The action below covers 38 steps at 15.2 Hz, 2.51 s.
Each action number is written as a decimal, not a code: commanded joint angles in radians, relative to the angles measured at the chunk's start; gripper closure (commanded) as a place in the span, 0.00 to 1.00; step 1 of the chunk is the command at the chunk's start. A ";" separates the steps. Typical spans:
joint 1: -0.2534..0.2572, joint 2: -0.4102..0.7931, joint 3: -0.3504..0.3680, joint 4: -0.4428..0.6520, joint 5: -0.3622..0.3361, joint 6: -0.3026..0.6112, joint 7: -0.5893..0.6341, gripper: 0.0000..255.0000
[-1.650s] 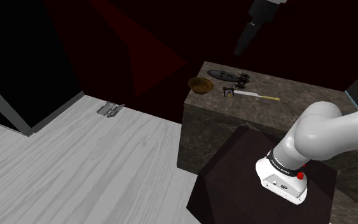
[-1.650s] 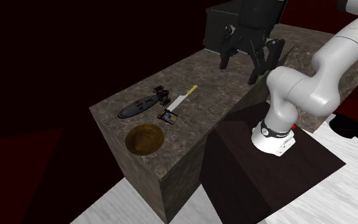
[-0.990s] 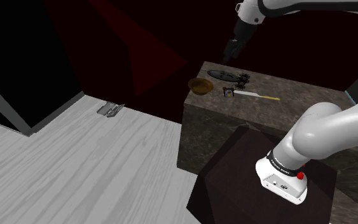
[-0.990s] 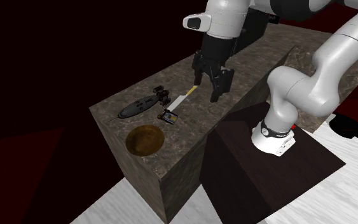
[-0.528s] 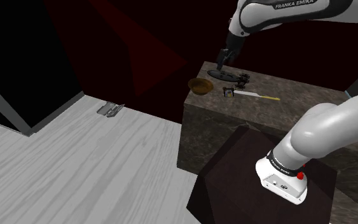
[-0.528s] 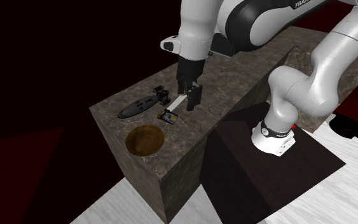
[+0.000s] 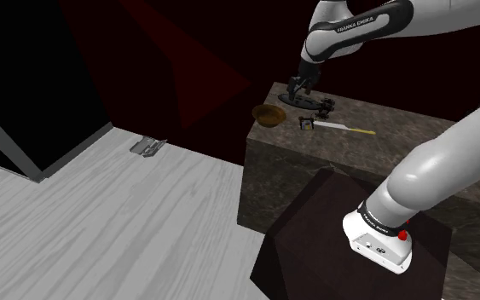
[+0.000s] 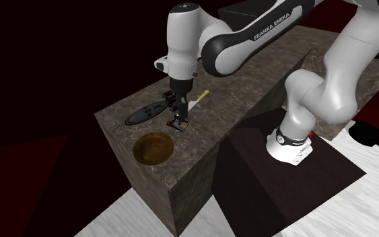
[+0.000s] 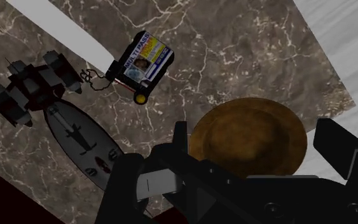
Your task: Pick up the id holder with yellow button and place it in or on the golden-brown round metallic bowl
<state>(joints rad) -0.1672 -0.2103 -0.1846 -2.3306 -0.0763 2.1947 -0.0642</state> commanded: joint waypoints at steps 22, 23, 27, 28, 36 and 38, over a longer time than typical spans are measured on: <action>-0.119 0.534 -0.084 0.167 0.058 0.302 0.032 0.00; -0.119 0.534 -0.084 0.167 0.058 0.302 0.032 0.00; -0.119 0.534 -0.084 0.167 0.058 0.302 0.032 0.00; -0.119 0.534 -0.084 0.167 0.058 0.302 0.032 0.00; -0.119 0.534 -0.084 0.167 0.058 0.302 0.032 1.00; -0.119 0.534 -0.084 0.167 0.058 0.302 0.032 1.00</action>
<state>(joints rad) -0.2861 0.3240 -0.2690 -2.1638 -0.0187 2.4966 -0.0321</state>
